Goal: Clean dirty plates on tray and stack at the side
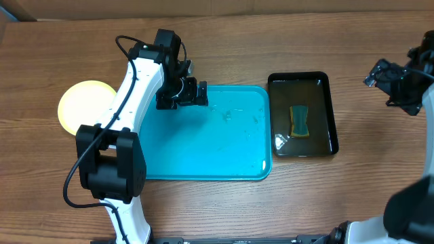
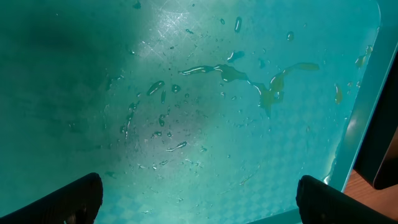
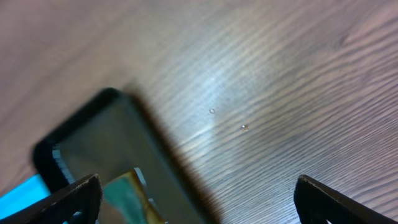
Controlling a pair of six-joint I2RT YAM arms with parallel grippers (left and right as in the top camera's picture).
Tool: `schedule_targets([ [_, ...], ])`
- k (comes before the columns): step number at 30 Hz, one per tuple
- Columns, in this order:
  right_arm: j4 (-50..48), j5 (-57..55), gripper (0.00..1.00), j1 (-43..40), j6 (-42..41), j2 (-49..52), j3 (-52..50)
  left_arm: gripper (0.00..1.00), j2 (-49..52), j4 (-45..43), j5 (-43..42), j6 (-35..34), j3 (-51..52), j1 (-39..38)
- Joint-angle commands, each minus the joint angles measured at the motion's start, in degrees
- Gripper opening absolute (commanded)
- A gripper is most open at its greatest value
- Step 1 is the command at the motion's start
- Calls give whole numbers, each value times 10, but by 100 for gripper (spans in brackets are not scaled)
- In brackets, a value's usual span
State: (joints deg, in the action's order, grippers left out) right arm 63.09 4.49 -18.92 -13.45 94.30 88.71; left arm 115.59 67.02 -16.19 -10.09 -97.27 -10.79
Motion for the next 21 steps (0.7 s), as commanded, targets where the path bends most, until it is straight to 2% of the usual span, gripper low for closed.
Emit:
schedule_targets([
  [1,-2,1,100,21,0,-101,6,100,5,0,5,2,-9,-1],
  [7,-2,1,100,72,0,-201,6,100,5,0,5,2,-9,-1],
  [17,-1,1,100,208,0,-413,6,100,5,0,5,2,-9,-1],
  [21,5,1,100,229,0,-497,6,100,5,0,5,2,-9,-1],
])
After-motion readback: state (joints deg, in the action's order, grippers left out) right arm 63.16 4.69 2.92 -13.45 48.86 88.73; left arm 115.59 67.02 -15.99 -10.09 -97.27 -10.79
